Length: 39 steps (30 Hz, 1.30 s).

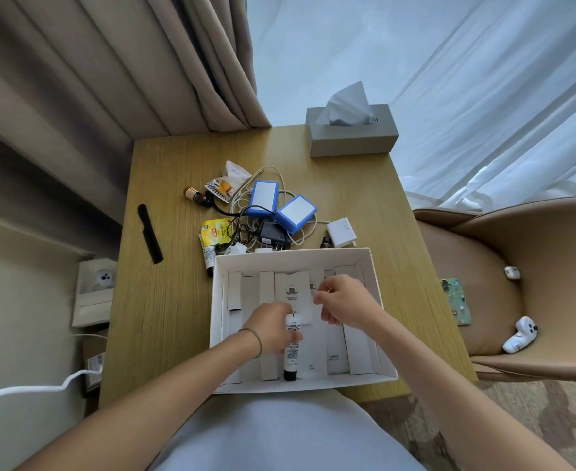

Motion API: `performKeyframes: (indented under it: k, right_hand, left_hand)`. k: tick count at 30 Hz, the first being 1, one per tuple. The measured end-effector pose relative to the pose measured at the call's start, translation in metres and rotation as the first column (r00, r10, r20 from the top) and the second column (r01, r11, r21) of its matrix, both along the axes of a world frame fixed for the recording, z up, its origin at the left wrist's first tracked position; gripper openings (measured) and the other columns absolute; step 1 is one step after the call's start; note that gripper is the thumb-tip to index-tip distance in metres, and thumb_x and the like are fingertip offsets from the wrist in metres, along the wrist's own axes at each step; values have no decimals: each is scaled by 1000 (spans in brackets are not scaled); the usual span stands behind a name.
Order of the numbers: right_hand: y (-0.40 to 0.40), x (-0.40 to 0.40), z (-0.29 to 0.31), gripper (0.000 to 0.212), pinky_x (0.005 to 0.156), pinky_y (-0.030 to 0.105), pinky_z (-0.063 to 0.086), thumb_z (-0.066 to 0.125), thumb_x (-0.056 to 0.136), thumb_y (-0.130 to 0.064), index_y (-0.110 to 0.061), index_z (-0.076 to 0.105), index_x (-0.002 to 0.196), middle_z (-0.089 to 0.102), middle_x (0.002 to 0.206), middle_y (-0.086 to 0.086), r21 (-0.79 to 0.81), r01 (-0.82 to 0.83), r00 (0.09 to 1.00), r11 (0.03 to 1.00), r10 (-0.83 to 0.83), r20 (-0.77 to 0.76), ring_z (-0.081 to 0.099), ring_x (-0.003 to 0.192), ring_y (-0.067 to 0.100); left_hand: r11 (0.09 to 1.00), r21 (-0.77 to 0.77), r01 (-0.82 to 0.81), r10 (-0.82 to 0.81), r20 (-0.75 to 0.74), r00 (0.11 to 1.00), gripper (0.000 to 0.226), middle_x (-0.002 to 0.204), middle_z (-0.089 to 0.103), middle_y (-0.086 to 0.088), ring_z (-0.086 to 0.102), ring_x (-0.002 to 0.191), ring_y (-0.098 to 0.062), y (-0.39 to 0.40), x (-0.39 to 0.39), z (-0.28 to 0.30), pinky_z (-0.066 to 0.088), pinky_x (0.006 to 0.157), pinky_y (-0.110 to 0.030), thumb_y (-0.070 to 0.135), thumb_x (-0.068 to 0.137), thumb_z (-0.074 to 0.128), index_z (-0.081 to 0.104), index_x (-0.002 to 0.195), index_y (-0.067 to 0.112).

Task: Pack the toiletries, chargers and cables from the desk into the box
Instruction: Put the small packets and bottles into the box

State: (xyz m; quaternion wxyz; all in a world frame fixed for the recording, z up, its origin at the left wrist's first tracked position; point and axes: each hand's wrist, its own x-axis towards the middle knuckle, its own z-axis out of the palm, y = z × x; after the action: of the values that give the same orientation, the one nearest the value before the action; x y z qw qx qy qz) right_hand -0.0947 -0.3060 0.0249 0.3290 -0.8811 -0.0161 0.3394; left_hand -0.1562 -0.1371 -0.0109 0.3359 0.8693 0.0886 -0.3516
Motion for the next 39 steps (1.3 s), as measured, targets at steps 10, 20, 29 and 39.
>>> performKeyframes:
  k: [10, 20, 29, 39]
  right_hand:
    - [2, 5, 16, 14, 47, 26, 51, 59, 94, -18, -15, 67, 83, 73, 63, 5, 175, 80, 996, 981, -74, -42, 66, 50, 14]
    - [-5, 70, 45, 15, 52, 29, 51, 60, 93, -9, -9, 70, 82, 72, 64, 10, 330, 191, 959, 924, -247, 136, 62, 51, 17]
    - [-7, 149, 14, 18, 67, 29, 54, 55, 89, -8, -17, 71, 91, 73, 91, 2, 4, 118, 931, 993, -112, 348, 67, 80, 16]
    - [12, 181, -37, 50, 69, 35, 46, 60, 88, -23, -10, 44, 133, 55, 125, 17, -509, -102, 983, 855, 165, 81, 59, 99, 31]
  left_hand:
    - [844, 463, 271, -396, 198, 897, 24, 104, 60, -2, 59, 95, -23, -12, -5, -7, 45, 72, -33, 37, 87, 66, 62, 103, 20]
    - [710, 600, 368, -562, 168, 810, 37, 123, 57, -7, 56, 109, -25, -14, -6, 9, 36, 66, -32, 23, 92, 59, 51, 127, 16]
    - [887, 399, 234, -456, 673, 582, 12, 83, 63, 4, 61, 74, -17, -12, 27, 74, 52, 52, -34, 21, 90, 55, 67, 94, 21]
    - [976, 183, 121, -217, 731, 647, 15, 84, 66, 9, 61, 77, -11, 1, 96, 72, 54, 62, -33, 24, 92, 54, 68, 95, 25]
